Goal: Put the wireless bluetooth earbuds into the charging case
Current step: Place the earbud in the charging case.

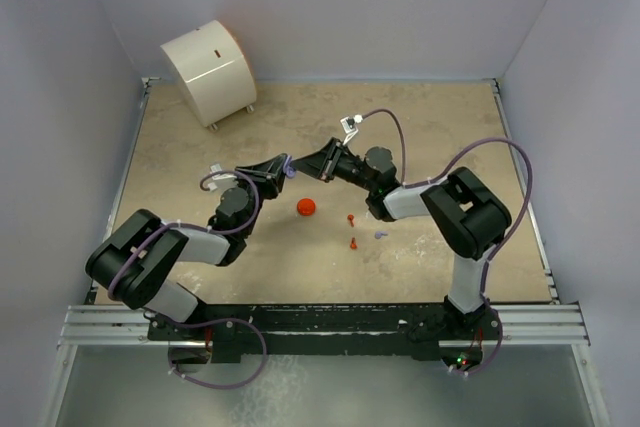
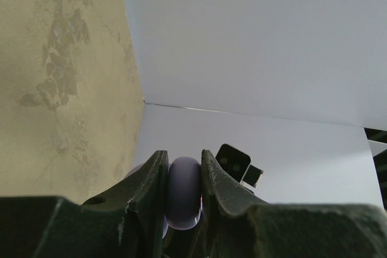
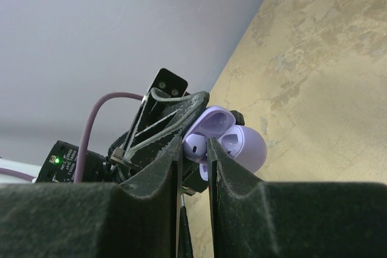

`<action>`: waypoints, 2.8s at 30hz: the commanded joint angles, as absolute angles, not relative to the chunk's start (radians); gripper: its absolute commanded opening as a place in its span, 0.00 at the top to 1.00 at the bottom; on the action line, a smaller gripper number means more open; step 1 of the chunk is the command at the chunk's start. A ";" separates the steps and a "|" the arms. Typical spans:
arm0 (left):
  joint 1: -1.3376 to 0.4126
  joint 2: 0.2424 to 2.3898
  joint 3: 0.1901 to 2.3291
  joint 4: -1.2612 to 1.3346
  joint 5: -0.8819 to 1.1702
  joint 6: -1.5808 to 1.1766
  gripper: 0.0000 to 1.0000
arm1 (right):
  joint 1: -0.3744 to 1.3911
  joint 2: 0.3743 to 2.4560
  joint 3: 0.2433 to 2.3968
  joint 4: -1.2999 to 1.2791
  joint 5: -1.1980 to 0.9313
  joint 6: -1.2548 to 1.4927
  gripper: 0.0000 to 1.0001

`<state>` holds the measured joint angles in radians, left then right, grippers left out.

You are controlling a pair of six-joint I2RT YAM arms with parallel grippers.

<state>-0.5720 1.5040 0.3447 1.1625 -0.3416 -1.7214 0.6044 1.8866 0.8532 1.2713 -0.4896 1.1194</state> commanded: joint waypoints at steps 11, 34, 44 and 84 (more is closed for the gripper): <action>-0.575 1.563 0.322 1.275 -0.359 -1.783 1.00 | 0.577 1.966 0.841 1.362 -0.528 1.145 0.75; -0.575 1.613 0.296 1.323 -0.359 -1.798 1.00 | 0.554 1.906 0.839 1.331 -0.501 1.055 0.62; -0.574 1.639 0.306 1.332 -0.348 -1.798 1.00 | 0.607 1.720 0.889 0.893 -0.114 0.575 0.48; -0.575 1.637 0.361 1.302 -0.313 -1.786 1.00 | 0.810 1.623 0.866 0.694 0.439 0.424 0.16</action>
